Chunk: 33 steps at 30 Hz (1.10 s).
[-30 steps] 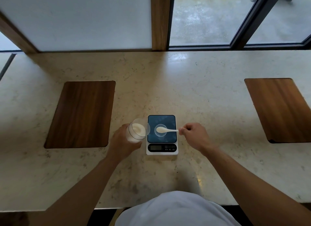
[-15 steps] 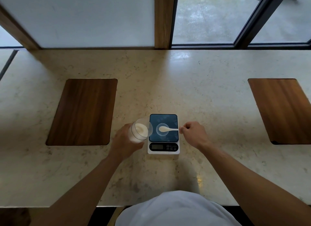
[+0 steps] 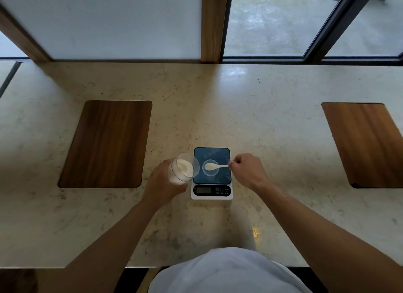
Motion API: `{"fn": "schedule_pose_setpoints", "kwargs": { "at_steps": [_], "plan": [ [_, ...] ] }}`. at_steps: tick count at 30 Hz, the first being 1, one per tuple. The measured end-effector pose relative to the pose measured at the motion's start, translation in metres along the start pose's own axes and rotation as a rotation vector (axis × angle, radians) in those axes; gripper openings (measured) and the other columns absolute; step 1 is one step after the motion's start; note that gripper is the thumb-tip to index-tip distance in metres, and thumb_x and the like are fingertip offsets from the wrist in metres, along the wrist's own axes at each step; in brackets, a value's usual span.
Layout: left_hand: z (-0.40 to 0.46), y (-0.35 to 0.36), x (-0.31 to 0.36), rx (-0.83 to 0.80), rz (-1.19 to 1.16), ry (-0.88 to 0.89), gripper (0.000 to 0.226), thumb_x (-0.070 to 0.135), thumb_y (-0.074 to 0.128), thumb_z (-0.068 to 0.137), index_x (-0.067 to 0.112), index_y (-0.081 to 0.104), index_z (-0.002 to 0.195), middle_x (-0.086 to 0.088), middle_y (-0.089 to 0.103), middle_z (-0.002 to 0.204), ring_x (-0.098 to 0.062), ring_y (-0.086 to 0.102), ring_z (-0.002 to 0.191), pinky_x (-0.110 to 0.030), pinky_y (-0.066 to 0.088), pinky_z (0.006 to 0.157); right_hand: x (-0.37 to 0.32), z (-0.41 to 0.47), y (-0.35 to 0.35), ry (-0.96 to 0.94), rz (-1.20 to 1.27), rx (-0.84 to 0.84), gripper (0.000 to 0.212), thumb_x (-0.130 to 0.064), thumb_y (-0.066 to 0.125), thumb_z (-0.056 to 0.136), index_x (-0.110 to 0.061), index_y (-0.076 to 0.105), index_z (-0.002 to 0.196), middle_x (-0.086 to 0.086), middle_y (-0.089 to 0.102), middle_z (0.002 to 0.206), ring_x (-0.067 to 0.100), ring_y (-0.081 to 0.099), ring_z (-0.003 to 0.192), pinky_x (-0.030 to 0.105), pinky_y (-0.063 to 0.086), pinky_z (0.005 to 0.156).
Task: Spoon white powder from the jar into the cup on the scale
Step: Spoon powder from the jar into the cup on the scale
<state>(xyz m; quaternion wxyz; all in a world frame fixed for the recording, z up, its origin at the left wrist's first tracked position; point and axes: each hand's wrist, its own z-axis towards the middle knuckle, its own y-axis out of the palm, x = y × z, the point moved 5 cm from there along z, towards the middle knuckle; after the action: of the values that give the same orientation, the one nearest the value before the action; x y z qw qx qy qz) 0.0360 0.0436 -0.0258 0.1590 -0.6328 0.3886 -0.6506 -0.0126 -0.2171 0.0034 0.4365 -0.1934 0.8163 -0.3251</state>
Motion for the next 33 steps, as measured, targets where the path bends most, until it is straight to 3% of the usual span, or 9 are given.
{"fn": "schedule_pose_setpoints", "kwargs": {
  "at_steps": [12,16,20,26,33],
  "plan": [
    [-0.002,0.001,-0.003,0.013,0.005,-0.010,0.074,0.031,0.090,0.051,0.023,0.054,0.116,0.009,0.061,0.101,-0.010,0.056,0.085,-0.020,0.038,0.068,-0.015,0.001,-0.003,-0.087,-0.110,0.059,0.025,-0.023,0.057,0.094,-0.011,0.074,0.080,0.002,0.066,0.063,0.016,0.061,0.053,0.025,0.046,0.047],
    [-0.003,0.002,-0.003,0.021,0.010,-0.001,0.072,0.030,0.091,0.051,0.021,0.056,0.113,0.008,0.061,0.100,-0.011,0.056,0.084,-0.022,0.038,0.068,-0.017,-0.001,-0.006,-0.116,-0.155,0.078,0.026,-0.024,0.056,0.094,-0.010,0.075,0.083,0.001,0.065,0.062,0.014,0.059,0.051,0.023,0.040,0.046],
    [-0.003,0.003,-0.004,0.010,0.007,-0.006,0.070,0.031,0.090,0.052,0.020,0.056,0.111,0.005,0.063,0.100,-0.014,0.058,0.084,-0.026,0.042,0.069,-0.021,-0.006,-0.008,-0.162,-0.204,0.094,0.026,-0.025,0.056,0.096,-0.009,0.075,0.088,0.004,0.068,0.068,0.016,0.061,0.055,0.030,0.054,0.053],
    [-0.003,0.005,-0.004,-0.006,-0.005,-0.003,0.071,0.031,0.091,0.052,0.022,0.055,0.113,0.008,0.061,0.101,-0.012,0.058,0.085,-0.024,0.040,0.070,-0.022,-0.019,-0.013,-0.239,-0.249,0.136,0.023,-0.023,0.058,0.096,-0.008,0.071,0.083,-0.003,0.058,0.058,0.008,0.051,0.047,0.021,0.034,0.044],
    [-0.003,0.005,0.001,-0.025,-0.022,0.015,0.067,0.028,0.089,0.054,0.023,0.056,0.112,0.011,0.060,0.100,-0.011,0.058,0.085,-0.019,0.039,0.068,-0.030,-0.030,-0.018,-0.382,-0.297,0.198,0.022,-0.019,0.058,0.096,-0.007,0.067,0.081,0.008,0.068,0.070,0.018,0.056,0.053,0.028,0.045,0.050]
  ]
}}
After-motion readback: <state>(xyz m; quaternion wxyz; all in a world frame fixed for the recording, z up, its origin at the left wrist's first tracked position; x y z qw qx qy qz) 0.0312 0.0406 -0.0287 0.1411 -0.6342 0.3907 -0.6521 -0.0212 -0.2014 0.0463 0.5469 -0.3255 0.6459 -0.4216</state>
